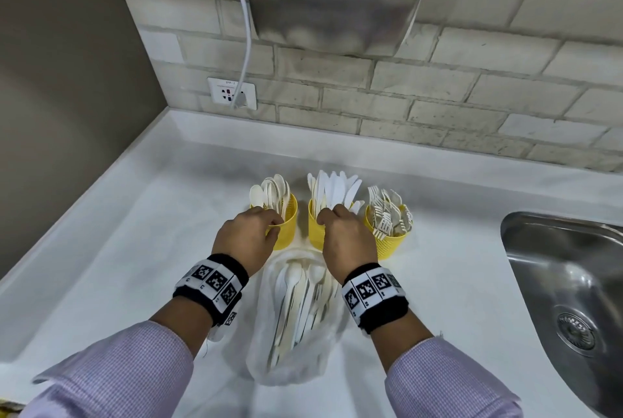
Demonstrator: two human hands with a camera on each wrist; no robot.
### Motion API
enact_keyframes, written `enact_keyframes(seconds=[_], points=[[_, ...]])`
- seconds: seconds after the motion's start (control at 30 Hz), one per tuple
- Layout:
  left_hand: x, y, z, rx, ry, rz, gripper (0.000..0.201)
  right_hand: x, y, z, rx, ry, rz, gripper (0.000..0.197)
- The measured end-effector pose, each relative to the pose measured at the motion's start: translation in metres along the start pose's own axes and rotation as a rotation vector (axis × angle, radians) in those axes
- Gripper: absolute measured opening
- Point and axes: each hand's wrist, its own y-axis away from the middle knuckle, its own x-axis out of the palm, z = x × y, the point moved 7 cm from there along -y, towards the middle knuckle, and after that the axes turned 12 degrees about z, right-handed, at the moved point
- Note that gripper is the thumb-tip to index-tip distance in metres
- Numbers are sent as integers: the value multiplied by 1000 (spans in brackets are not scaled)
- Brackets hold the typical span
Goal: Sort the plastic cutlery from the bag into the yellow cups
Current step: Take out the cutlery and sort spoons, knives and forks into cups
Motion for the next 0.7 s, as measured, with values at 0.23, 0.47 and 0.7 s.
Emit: enact_keyframes(seconds=[0.23,0.47,0.7], points=[[-21,17,-14,52,112,-123,12,-2,5,-5,-45,-82,-69,40],[-3,70,-42,298,239,125,4,2,64,6,-242,-276,-160,22],[47,107,-38,340,143,501,11,70,108,20,-210,-199,215,21]])
